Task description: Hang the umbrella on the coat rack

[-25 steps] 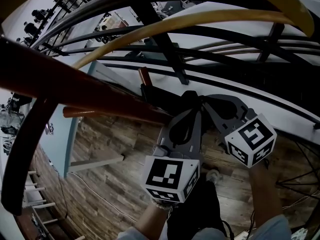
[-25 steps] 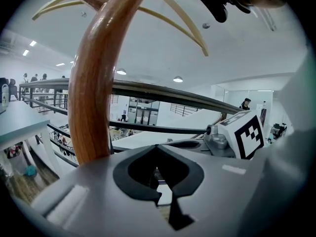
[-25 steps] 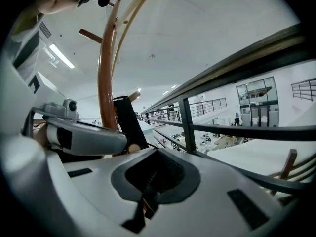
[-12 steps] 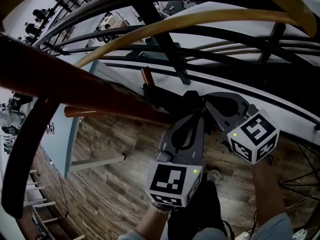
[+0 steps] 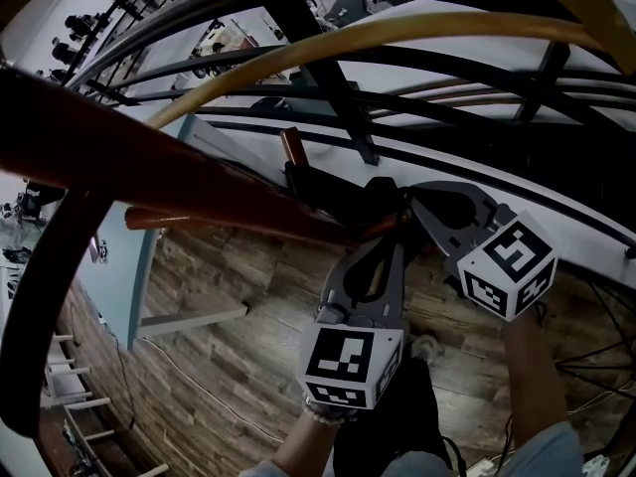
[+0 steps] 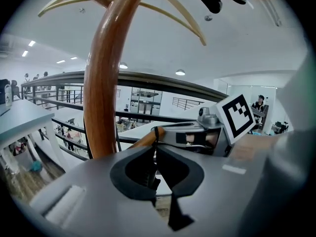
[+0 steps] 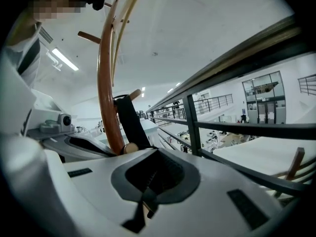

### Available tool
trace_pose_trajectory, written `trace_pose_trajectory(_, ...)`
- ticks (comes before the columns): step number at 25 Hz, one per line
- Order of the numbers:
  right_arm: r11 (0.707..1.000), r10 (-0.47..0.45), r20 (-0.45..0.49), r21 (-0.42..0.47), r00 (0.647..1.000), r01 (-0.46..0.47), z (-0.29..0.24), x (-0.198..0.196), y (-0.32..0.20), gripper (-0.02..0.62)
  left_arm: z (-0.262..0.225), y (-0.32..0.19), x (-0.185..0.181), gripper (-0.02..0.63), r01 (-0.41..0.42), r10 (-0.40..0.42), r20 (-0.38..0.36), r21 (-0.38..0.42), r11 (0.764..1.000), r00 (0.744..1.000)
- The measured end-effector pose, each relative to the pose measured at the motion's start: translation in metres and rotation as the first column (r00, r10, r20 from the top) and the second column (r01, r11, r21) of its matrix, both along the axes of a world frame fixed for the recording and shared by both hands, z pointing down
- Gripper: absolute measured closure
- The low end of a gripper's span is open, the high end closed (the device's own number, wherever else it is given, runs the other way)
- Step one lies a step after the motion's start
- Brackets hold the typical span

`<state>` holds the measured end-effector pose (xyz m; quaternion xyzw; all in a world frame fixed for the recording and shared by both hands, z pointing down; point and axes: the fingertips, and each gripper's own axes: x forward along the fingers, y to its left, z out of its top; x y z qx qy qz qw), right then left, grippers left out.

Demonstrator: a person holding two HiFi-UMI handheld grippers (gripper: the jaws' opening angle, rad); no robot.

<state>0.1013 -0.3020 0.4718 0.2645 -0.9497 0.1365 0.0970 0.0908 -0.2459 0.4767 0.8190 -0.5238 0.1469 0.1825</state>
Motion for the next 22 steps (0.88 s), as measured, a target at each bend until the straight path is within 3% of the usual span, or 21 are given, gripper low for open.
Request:
trace_pose_trajectory(11,0.998,-0.069,-0.048,0.006,0.996,0.069,0.013,-0.013,0.015,0.597,0.025,-0.012,0.003,0.584,0.121,-0.122,-0.048,-0.032,0.992,0.991)
trace_pose_trajectory(22,0.995,-0.1,-0.056,0.006,0.993,0.1,0.02,-0.025,0.022,0.597,0.032,0.003,-0.007,0.578,0.13,-0.131,-0.016,-0.043,0.991,0.991)
